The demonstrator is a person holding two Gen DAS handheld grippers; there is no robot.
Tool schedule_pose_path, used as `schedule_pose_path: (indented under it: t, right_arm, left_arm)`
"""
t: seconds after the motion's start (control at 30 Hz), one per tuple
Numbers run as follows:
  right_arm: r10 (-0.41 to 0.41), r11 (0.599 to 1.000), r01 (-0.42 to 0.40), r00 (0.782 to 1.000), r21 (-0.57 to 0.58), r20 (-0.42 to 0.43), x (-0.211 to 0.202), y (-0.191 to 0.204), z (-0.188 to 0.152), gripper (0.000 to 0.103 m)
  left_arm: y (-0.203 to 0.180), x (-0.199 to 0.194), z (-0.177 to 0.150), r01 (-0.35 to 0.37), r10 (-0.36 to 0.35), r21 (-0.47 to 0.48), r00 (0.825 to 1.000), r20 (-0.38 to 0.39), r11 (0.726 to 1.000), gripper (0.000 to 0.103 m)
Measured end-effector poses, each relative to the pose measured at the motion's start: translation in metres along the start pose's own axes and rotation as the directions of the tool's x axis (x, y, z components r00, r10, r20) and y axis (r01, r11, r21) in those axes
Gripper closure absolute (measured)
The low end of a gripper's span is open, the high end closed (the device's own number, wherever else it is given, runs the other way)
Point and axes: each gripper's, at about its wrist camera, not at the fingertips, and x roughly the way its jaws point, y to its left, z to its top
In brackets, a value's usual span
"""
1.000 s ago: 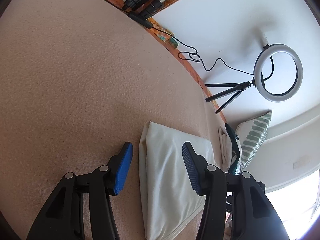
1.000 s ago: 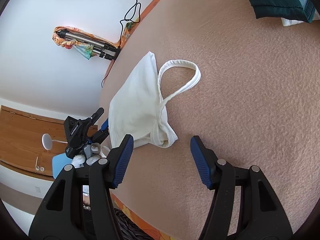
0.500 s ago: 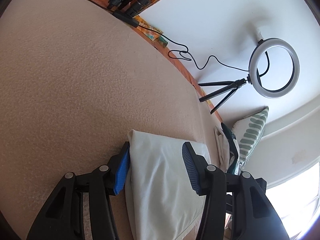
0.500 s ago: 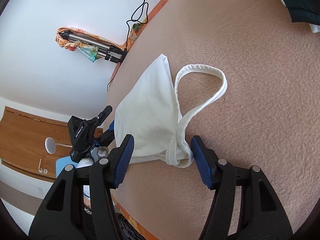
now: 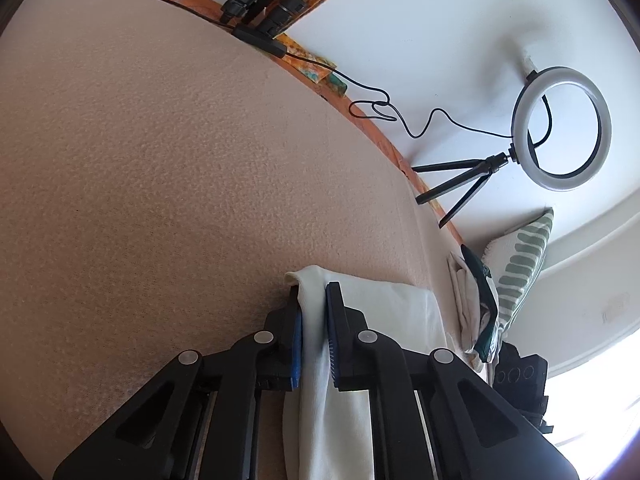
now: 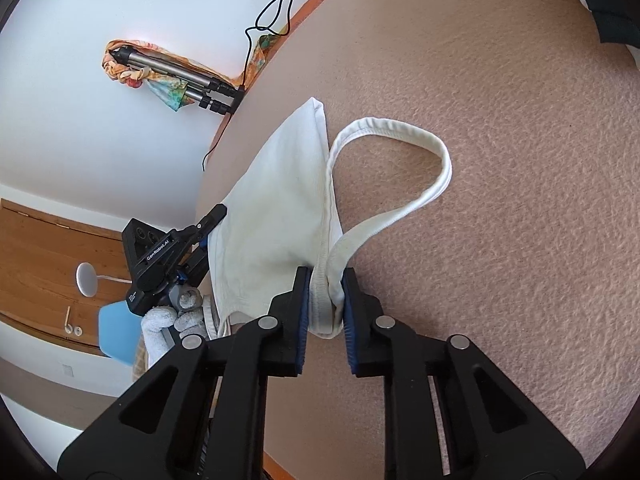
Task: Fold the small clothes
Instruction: 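Grasp the bundle edge with the right tool while the left grips beside it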
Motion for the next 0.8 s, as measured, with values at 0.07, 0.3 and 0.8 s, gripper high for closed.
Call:
schedule_pose_path:
  t: [0.07,0.3,0.8]
  right_arm:
    - [0.000,1.000,0.000,1.000,-0.012,0.002,0.001,0.003,-0.001,0.087]
    - [0.035,0.999,-0.035,0.999,-0.010,0.000,0.006,0.006,-0.002,0.076]
    - [-0.145,0.954,0.163,0.986,-0.253,0.086,0.003,0.060,-0.013,0.091]
  left_arm:
    - [-0.003,0.001,-0.001,-0.008,0.008,0.010,1.000,0.008,1.000,0.095]
    - [-0.006,0.002,-0.002,-0.023,0.022,0.019,0.999,0.023,1.000,0.096]
    - [-0.043,-0.018,-0.005,-0.099,0.080,0.160,0.989,0.123,0.982,0.097]
